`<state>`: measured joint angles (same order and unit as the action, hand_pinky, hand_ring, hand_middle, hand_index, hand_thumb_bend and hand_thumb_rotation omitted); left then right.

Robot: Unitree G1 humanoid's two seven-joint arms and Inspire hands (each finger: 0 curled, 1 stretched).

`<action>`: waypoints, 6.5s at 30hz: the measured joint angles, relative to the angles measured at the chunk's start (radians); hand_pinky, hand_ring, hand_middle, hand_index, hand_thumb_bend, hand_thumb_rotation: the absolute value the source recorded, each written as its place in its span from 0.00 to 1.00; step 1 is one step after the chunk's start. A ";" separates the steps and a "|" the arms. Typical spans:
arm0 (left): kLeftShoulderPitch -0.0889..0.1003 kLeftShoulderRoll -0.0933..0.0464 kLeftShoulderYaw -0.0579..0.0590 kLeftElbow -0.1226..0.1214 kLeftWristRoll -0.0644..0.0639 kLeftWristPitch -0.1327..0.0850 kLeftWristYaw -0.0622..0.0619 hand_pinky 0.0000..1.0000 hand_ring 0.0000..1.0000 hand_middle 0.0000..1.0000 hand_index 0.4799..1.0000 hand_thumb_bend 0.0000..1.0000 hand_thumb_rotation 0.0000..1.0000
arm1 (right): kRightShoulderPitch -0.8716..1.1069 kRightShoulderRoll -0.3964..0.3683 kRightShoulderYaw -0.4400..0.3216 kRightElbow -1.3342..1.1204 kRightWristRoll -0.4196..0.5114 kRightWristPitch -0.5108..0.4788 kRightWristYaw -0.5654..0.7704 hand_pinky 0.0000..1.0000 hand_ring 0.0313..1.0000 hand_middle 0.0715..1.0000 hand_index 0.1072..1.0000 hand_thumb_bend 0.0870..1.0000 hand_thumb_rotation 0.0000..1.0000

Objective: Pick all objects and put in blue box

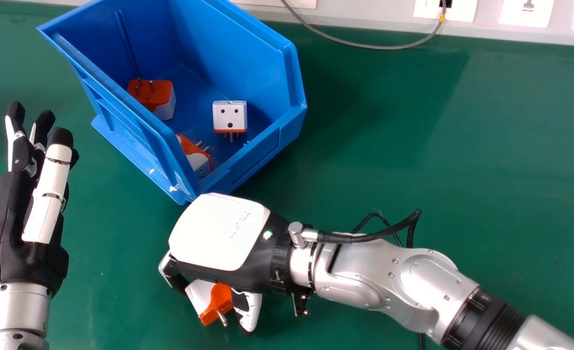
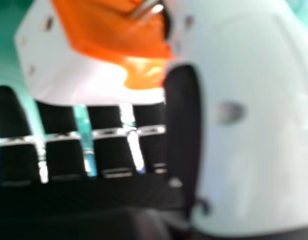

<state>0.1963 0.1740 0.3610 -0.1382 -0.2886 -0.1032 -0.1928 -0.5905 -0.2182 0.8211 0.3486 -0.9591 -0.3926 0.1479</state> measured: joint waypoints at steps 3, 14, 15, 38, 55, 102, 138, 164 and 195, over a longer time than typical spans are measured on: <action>-0.001 0.000 -0.001 0.000 0.006 0.000 0.004 0.94 0.98 0.99 0.99 0.36 0.64 | 0.011 -0.002 -0.018 -0.028 0.018 0.010 0.041 0.35 0.40 0.44 0.38 0.46 0.00; -0.001 0.000 -0.004 -0.004 0.014 0.003 0.016 0.93 0.97 0.98 0.97 0.35 0.63 | 0.053 -0.049 -0.075 -0.186 0.060 0.022 0.186 0.35 0.40 0.45 0.39 0.45 0.00; -0.001 0.000 -0.004 -0.004 0.014 0.004 0.016 0.93 0.97 0.97 0.97 0.35 0.63 | 0.061 -0.056 -0.081 -0.209 0.067 0.024 0.198 0.35 0.40 0.45 0.40 0.45 0.00; 0.012 0.000 -0.005 -0.015 0.017 0.008 0.024 0.92 0.96 0.97 0.96 0.33 0.61 | 0.291 -0.257 -0.402 -0.677 0.246 0.039 0.289 0.37 0.39 0.46 0.47 0.45 0.00; 0.011 0.001 -0.001 -0.007 0.013 0.007 0.013 0.92 0.96 0.97 0.96 0.33 0.61 | 0.126 -0.204 -0.519 -0.620 0.309 0.141 0.288 0.33 0.42 0.49 0.49 0.44 0.00; 0.027 -0.002 -0.002 -0.016 0.017 0.013 0.029 0.92 0.96 0.97 0.94 0.32 0.59 | -0.656 0.267 -0.121 0.778 0.013 0.210 -0.324 0.37 0.51 0.60 0.42 0.44 0.00; 0.015 -0.001 -0.011 0.024 0.024 -0.035 0.011 0.92 0.97 0.97 0.95 0.33 0.60 | -0.554 0.192 -0.121 0.545 0.044 0.329 -0.246 0.90 1.00 1.00 1.00 0.66 0.27; -0.008 0.003 -0.018 0.046 0.032 -0.027 0.004 0.92 0.97 0.98 0.96 0.36 0.62 | 0.439 -0.057 -0.468 -0.736 0.270 0.260 -0.217 0.96 1.00 1.00 1.00 0.34 0.22; 0.045 0.003 -0.006 0.161 0.065 -0.179 -0.024 0.92 0.98 0.99 0.99 0.38 0.68 | 0.842 0.112 -0.746 -0.557 1.116 0.315 -0.009 1.00 1.00 1.00 1.00 0.36 0.98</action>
<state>0.2409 0.1773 0.3550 0.0224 -0.2241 -0.2820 -0.2172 0.2517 -0.1061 0.0752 -0.2080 0.1569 -0.0778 0.1386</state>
